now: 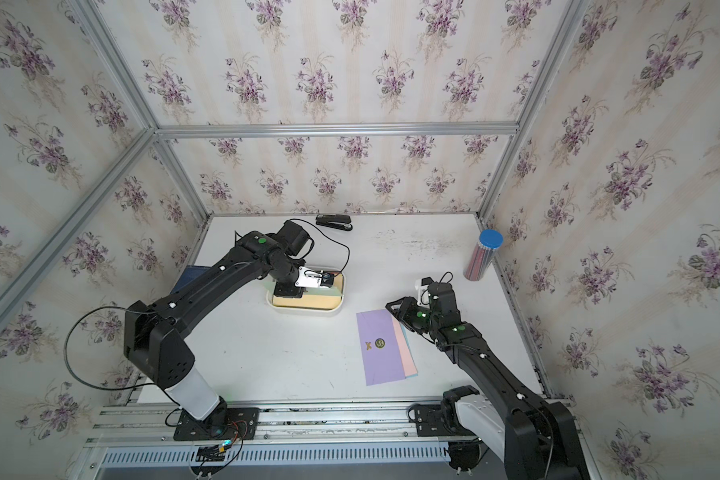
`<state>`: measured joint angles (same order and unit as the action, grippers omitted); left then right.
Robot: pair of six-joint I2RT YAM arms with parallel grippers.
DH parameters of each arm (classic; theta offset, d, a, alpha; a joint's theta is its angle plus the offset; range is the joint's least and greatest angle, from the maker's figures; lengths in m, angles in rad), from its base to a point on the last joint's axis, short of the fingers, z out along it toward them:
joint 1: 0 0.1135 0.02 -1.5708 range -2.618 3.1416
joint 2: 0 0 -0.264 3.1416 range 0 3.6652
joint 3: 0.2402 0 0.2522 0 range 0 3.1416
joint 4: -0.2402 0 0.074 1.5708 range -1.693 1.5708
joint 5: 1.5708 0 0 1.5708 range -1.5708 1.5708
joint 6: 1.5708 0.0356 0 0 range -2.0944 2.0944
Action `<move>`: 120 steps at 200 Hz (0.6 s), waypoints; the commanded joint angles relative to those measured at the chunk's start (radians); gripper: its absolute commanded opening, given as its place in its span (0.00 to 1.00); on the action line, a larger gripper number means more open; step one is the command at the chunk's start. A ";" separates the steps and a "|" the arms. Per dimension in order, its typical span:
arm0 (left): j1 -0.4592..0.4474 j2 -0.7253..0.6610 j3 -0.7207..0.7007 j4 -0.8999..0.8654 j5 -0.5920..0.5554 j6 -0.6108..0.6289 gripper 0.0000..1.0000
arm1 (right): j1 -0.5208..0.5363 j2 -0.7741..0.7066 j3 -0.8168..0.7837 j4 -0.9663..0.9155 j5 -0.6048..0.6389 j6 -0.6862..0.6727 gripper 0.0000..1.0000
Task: Put the sealed envelopes into the storage box
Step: Place the envelope in the storage box.
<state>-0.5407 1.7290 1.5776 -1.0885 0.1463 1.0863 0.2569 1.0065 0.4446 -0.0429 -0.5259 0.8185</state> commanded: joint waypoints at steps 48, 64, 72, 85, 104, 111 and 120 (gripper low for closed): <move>0.036 0.134 0.094 -0.081 0.025 0.034 0.00 | -0.002 -0.003 0.006 -0.064 0.052 -0.077 0.39; 0.042 0.137 0.106 -0.085 0.025 0.044 0.00 | -0.002 -0.009 0.006 -0.067 0.061 -0.085 0.39; 0.043 0.143 0.111 -0.096 0.026 0.050 0.00 | -0.002 -0.008 0.006 -0.066 0.060 -0.087 0.39; 0.044 0.159 0.127 -0.136 0.024 0.057 0.00 | -0.004 0.001 0.009 -0.067 0.055 -0.090 0.39; 0.048 0.159 0.115 -0.160 0.046 0.066 0.00 | -0.003 0.008 0.009 -0.061 0.051 -0.084 0.39; 0.048 0.156 0.100 -0.152 0.051 0.073 0.00 | -0.003 0.008 0.007 -0.056 0.049 -0.081 0.39; 0.050 0.154 0.085 -0.149 0.051 0.082 0.00 | -0.003 0.010 0.005 -0.050 0.046 -0.079 0.39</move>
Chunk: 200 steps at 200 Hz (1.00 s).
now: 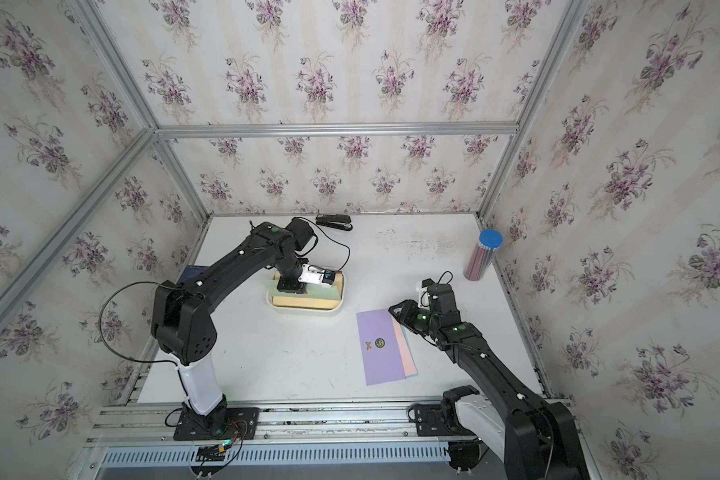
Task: Put the sealed envelopes into the storage box
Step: Place the envelope in the storage box.
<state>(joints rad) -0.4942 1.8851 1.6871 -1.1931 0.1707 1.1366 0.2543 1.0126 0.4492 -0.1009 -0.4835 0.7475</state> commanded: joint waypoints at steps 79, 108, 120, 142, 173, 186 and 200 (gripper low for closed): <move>0.013 0.036 -0.034 0.117 -0.057 -0.044 0.26 | -0.001 -0.001 -0.021 0.012 -0.002 -0.008 0.39; 0.026 0.012 -0.045 0.202 -0.110 -0.097 0.37 | -0.001 0.007 -0.028 0.026 -0.012 -0.005 0.38; 0.033 -0.006 -0.044 0.224 -0.098 -0.115 0.38 | -0.001 0.012 -0.032 0.029 -0.013 -0.001 0.38; 0.054 -0.052 -0.058 0.290 -0.086 -0.158 0.42 | -0.001 0.011 -0.040 0.042 -0.020 0.007 0.38; 0.092 -0.078 -0.046 0.310 -0.045 -0.243 0.44 | 0.000 0.010 -0.041 0.044 -0.021 0.006 0.38; 0.106 -0.095 -0.053 0.335 -0.048 -0.307 0.44 | -0.001 0.005 -0.041 0.040 -0.016 0.003 0.38; 0.116 -0.140 -0.075 0.388 -0.056 -0.409 0.44 | -0.001 0.000 -0.040 0.035 -0.004 -0.009 0.38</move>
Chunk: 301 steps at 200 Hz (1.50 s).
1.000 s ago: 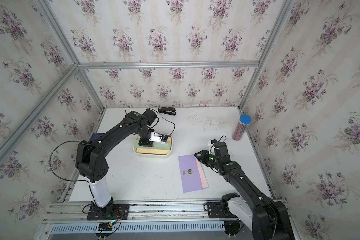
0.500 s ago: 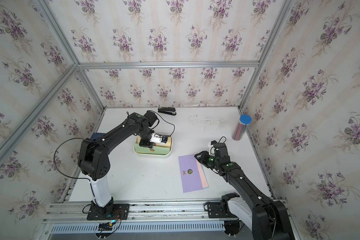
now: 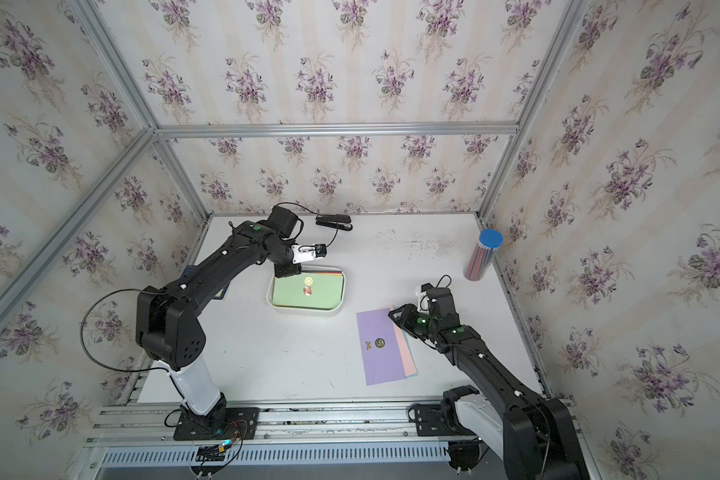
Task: Put the sealed envelopes into the storage box
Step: Place the envelope in the storage box, then pick up the envelope from the center of the board.
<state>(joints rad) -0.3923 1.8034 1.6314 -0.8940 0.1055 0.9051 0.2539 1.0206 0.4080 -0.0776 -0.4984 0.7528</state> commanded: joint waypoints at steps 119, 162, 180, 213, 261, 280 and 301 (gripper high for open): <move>0.196 -0.736 -0.509 0.342 0.011 -1.203 1.00 | 0.002 0.027 -0.066 0.019 0.082 -0.132 0.43; 0.306 -0.995 -0.711 0.420 0.074 -1.279 1.00 | 0.002 -0.010 -0.108 0.051 0.098 -0.150 0.43; 0.306 -1.002 -0.715 0.346 0.162 -1.308 1.00 | 0.004 -0.026 -0.135 0.072 0.100 -0.156 0.43; 0.273 -0.889 -0.716 0.171 0.543 -1.306 0.83 | 0.017 -0.034 -0.162 0.095 0.104 -0.169 0.43; -0.250 -0.849 -0.879 0.303 0.306 -1.551 0.79 | 0.064 -0.002 -0.147 0.109 0.134 -0.167 0.43; -0.387 -0.758 -0.927 0.435 0.272 -1.661 0.78 | 0.076 0.014 -0.146 0.113 0.142 -0.160 0.43; -0.513 -0.606 -0.913 0.560 0.227 -1.726 0.78 | 0.089 0.026 -0.148 0.118 0.145 -0.148 0.43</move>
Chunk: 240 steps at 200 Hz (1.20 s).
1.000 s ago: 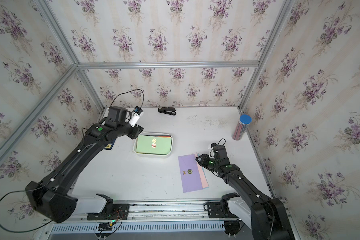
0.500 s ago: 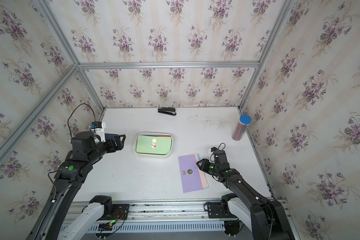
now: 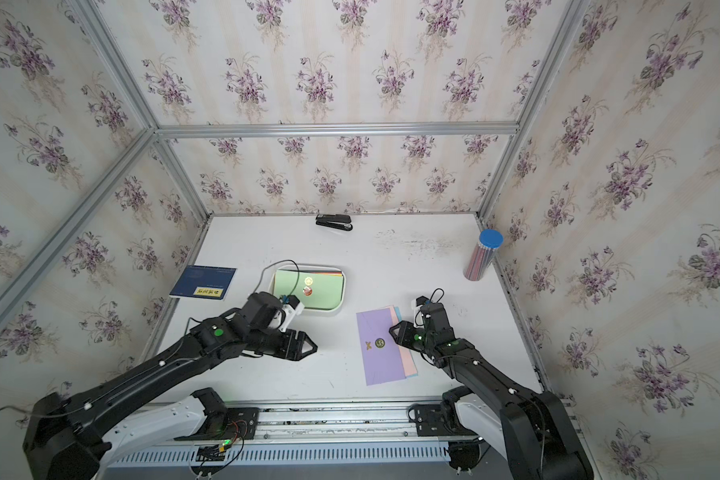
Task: Put the sealed envelopes into the storage box
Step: Pick up the envelope from the center of the board.
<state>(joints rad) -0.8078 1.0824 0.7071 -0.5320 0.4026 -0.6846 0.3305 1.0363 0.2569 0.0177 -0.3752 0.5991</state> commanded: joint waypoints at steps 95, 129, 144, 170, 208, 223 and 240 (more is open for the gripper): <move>-0.197 0.620 0.196 0.462 -0.006 -0.202 0.67 | 0.029 0.075 -0.002 0.002 0.025 0.023 0.42; -0.198 0.691 0.208 0.498 -0.002 -0.213 0.65 | 0.030 0.109 -0.005 0.019 -0.013 0.020 0.41; -0.199 0.704 0.204 0.509 -0.010 -0.214 0.65 | 0.029 0.118 -0.007 0.022 -0.017 0.019 0.41; -0.198 0.731 0.198 0.551 -0.003 -0.227 0.66 | 0.031 0.135 -0.009 0.031 -0.033 0.023 0.38; -0.197 0.743 0.180 0.625 -0.009 -0.244 0.67 | 0.031 0.134 -0.011 0.036 -0.042 0.027 0.36; -0.197 0.736 0.160 0.679 -0.012 -0.249 0.68 | 0.031 0.133 -0.016 0.044 -0.049 0.032 0.36; -0.197 0.729 0.144 0.739 -0.009 -0.256 0.68 | 0.031 0.133 -0.019 0.049 -0.057 0.036 0.36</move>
<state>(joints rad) -1.0054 1.8072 0.8749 0.1799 0.4416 -0.9306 0.3588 1.1648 0.2481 0.1413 -0.4046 0.6220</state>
